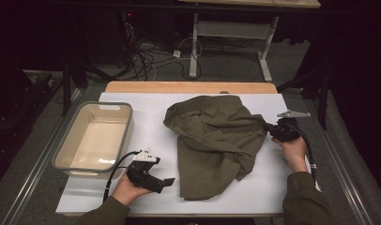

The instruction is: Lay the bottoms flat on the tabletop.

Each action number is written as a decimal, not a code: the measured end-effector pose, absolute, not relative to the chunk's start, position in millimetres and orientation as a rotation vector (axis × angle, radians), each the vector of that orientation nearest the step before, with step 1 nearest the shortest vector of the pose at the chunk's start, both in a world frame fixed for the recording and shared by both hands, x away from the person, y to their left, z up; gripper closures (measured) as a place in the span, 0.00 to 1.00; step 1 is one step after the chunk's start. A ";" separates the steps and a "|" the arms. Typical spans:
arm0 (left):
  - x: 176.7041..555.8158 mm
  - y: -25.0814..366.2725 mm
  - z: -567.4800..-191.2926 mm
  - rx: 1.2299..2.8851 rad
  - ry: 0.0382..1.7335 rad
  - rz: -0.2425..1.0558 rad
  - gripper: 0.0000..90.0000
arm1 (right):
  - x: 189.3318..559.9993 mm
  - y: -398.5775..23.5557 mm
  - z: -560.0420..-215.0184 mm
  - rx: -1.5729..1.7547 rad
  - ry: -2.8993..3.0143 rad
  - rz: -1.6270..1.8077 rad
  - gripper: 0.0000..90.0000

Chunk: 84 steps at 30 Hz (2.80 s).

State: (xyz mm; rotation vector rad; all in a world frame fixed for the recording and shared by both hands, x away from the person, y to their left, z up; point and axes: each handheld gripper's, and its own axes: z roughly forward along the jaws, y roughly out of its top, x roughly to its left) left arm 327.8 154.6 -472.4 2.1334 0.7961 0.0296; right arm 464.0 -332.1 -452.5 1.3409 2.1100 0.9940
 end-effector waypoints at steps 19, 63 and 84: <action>328.5 154.6 -473.6 2.134 0.801 0.028 0.00 | 426.3 -339.0 -441.1 1.314 2.166 1.127 0.48; 327.3 154.0 -474.2 2.135 0.800 0.025 0.00 | 334.9 -275.4 -450.6 0.960 2.501 1.307 0.45; 327.5 153.1 -474.7 2.141 0.795 0.023 0.00 | 337.3 -277.4 -454.6 0.966 2.461 1.300 0.84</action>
